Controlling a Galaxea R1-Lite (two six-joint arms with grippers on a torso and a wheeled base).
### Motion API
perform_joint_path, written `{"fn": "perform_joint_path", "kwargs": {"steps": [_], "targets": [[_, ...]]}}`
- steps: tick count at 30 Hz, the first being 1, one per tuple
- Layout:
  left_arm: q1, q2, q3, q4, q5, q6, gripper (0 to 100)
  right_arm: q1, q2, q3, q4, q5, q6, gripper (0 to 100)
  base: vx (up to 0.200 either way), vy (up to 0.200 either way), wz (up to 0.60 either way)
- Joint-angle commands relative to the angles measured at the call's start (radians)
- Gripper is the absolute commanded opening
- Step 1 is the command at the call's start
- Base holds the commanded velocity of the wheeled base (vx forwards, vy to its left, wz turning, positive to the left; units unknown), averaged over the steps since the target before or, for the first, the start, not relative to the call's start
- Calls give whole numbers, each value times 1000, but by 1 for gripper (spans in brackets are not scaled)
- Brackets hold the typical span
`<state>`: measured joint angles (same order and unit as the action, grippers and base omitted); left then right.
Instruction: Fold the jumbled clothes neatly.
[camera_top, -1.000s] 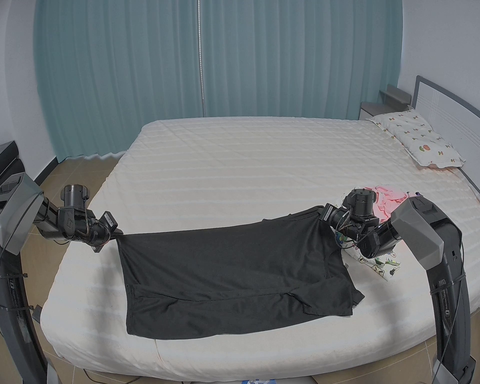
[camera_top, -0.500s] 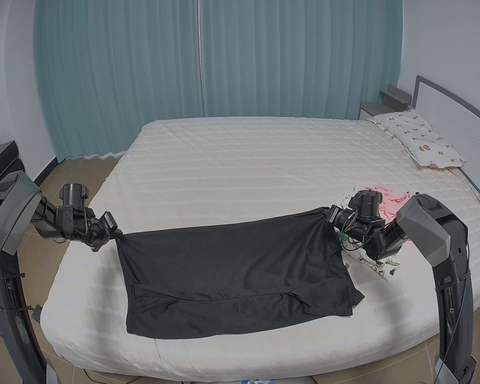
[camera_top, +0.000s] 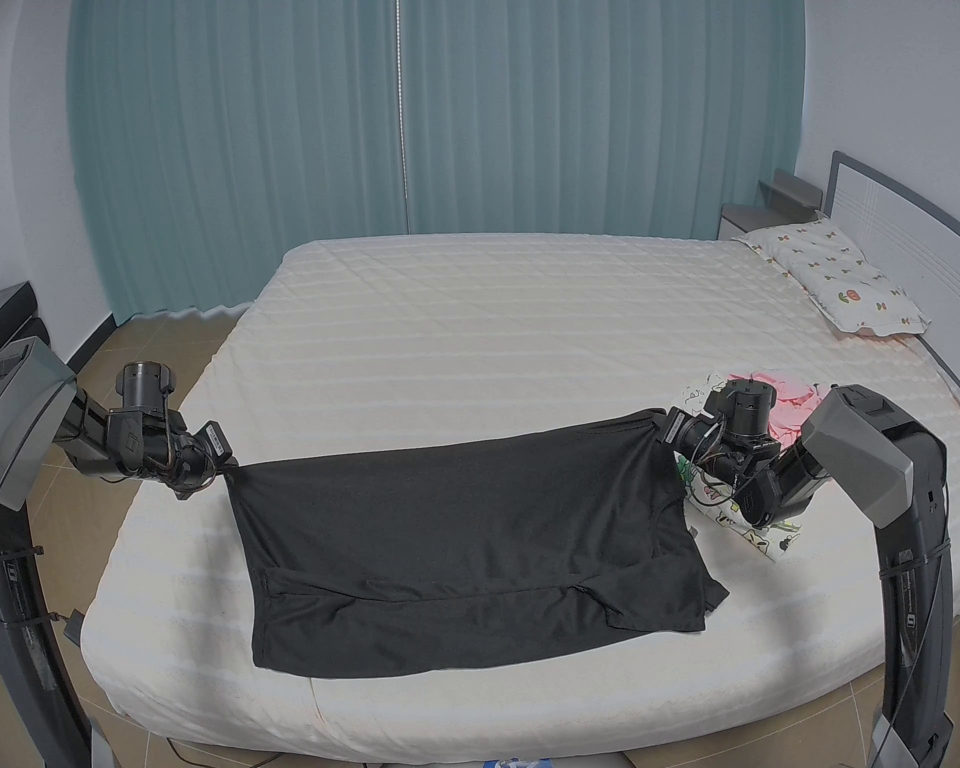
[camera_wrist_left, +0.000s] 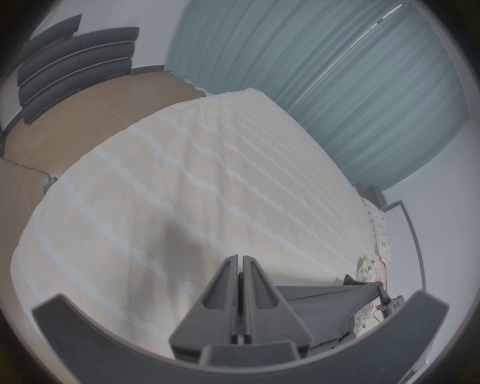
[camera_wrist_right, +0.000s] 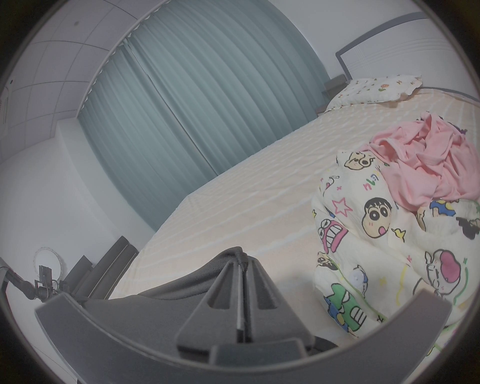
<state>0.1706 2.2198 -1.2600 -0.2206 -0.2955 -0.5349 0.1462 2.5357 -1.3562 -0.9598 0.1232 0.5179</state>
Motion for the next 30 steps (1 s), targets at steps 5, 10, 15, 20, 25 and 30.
{"fn": "perform_joint_path", "kwargs": {"steps": [5,10,15,20,25,30], "targets": [[-13,-3,-9,0,1,0,0,4,1,-20,0,0,-1,0,0,0,0],[-13,-5,5,1,1,0,0,0,-23,15,0,0,-1,0,0,0,0],[-11,-37,40,1,-2,0,0,-4,-71,80,-2,7,-2,0,0,0,0],[-11,-57,70,0,-5,0,0,-4,-112,158,-25,29,-10,0,0,0,0],[-11,-69,102,0,-5,3,0,-7,-129,249,-65,41,-53,0,0,0,0],[-11,-83,137,0,-7,4,0,-7,-135,315,-100,42,-58,0,0,0,0]]}}
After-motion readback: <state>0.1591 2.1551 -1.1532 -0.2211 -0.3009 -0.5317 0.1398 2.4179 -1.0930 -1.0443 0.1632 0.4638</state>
